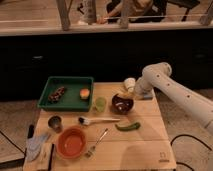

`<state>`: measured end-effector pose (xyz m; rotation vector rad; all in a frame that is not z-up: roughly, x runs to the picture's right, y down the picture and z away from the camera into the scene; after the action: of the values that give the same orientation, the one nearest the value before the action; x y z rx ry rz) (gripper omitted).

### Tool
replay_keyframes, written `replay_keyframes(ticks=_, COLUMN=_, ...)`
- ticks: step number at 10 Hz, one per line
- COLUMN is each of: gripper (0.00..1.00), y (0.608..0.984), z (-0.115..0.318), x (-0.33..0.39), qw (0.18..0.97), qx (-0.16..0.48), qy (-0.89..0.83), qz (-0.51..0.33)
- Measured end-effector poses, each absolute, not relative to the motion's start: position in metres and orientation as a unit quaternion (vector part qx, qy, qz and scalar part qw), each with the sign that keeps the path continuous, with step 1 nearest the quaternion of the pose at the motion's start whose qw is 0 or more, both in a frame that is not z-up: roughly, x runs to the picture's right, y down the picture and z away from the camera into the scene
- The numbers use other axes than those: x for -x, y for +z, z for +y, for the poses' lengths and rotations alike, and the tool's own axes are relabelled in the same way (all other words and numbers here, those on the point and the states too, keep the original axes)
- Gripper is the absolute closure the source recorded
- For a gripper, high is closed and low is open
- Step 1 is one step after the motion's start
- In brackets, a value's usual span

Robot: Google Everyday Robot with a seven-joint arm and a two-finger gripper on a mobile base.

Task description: Place banana in purple bowl

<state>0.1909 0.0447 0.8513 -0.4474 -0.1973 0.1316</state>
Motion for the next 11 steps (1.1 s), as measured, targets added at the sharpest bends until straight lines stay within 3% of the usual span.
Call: replay_keyframes(ticks=11, gripper=0.96, y=0.865, z=0.043, x=-0.175, qw=0.962, qx=0.237, qy=0.05, qz=-0.126)
